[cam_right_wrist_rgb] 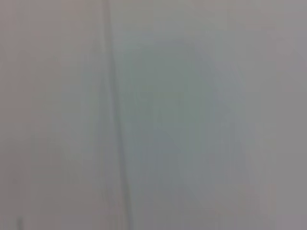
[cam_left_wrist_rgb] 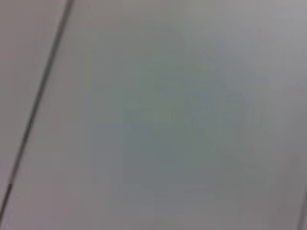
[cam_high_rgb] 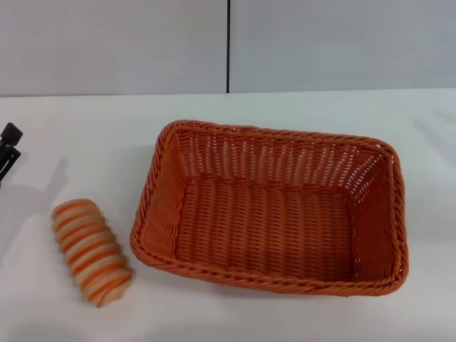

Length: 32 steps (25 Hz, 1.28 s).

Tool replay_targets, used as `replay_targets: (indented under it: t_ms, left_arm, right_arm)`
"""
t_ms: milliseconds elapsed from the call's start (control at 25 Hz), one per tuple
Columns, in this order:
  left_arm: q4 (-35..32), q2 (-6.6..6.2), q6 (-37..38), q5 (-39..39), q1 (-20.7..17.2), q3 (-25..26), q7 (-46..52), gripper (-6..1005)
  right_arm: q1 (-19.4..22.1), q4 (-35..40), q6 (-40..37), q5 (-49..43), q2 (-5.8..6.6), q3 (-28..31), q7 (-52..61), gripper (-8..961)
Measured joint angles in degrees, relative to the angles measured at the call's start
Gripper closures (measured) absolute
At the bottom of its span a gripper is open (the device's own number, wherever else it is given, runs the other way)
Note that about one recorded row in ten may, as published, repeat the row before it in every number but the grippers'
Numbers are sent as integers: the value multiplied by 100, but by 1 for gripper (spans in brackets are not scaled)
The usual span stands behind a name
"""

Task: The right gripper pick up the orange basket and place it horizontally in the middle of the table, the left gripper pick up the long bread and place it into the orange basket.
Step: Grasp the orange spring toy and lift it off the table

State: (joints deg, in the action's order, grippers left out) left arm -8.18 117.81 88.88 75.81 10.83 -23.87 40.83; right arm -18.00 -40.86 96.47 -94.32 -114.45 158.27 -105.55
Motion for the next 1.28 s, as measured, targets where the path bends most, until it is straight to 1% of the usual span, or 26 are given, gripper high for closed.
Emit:
replay_targets:
  t_ms: [40,160,200,240,280,360,400,440,520,600,800,1000,1280]
  left_arm:
    - [-352,-19,-47,-1,-45,-254,353,201]
    - [-968,-82,-119,96,-140,-707,1024,201]
    - [-1354,-163,-131,393,-178,-883,1437,201]
    - [-1354,-163,-131,393,-178,-883,1437,201]
    - [-1520,-205,-134,646,-176,-907,1651,201]
    - [-1811,-280,-136,1179,-145,-915,2058,201]
    - [-2063,-318,-139,1698,-105,-909,2365,201]
    - [-2063,-318,-139,1698,-105,-909,2365,201]
    - [-2220,-314,-161,2121,-87,-863,2488,201]
    - [-2262,-294,-204,2295,-86,-842,2478,201]
    - [-2259,-261,-298,2626,-79,-857,2465,201]
    - [-2255,-224,-353,2795,-89,-854,2462,201]
    - [-2244,-214,-427,2927,-112,-894,2458,202]
  right_arm:
    - [0,0,0,0,0,0,0,469]
    - [271,580,117,306,-21,491,-121,469]
    - [465,975,166,652,-23,640,-324,469]
    - [465,975,166,652,-23,640,-324,469]
    - [568,1162,170,820,-24,651,-443,469]
    - [724,1436,147,1048,-43,658,-652,469]
    - [850,1590,83,1162,-98,660,-851,469]
    - [850,1590,83,1162,-98,660,-851,469]
    - [926,1658,27,1251,-140,665,-980,469]
    - [967,1692,-11,1294,-154,674,-1043,469]
    - [942,1771,-60,1298,-119,673,-1055,469]
    - [905,1810,-62,1267,-107,665,-1058,469]
    - [880,1814,-120,1234,-115,619,-1056,469]
